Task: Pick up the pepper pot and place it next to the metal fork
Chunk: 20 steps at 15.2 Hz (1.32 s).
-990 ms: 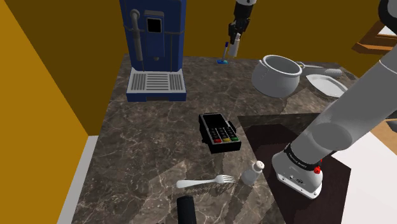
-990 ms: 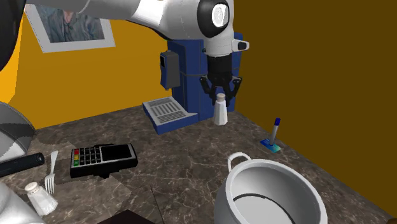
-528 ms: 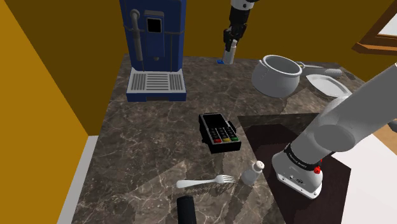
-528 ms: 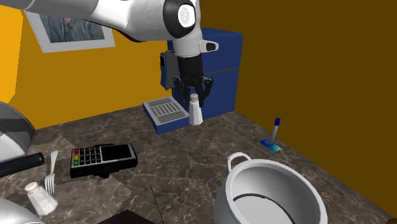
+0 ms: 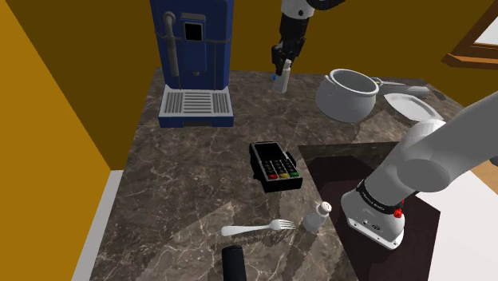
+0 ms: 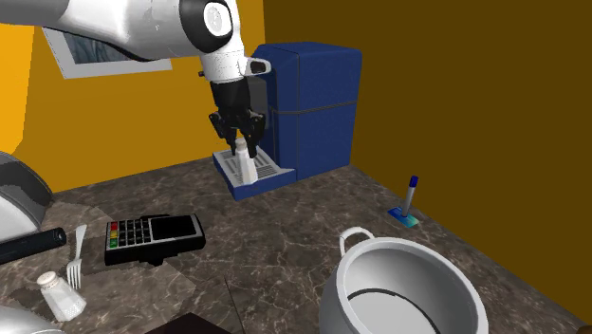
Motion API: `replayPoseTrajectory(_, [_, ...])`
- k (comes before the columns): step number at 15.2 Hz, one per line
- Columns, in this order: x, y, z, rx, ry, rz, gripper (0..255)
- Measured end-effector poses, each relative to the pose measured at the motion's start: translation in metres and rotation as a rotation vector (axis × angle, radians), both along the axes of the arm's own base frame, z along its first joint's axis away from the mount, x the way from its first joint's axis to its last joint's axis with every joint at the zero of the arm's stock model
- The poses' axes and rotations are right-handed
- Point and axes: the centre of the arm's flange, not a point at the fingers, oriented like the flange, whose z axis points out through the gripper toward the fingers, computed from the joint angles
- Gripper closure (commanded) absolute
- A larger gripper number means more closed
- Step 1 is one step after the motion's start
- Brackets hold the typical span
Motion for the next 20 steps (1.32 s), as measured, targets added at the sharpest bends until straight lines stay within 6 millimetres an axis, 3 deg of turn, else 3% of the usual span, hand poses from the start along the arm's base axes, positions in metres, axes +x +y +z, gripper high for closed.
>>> replayPoseTrajectory(20, [-0.098,0.242,0.001,-0.001,0.000,0.000,255])
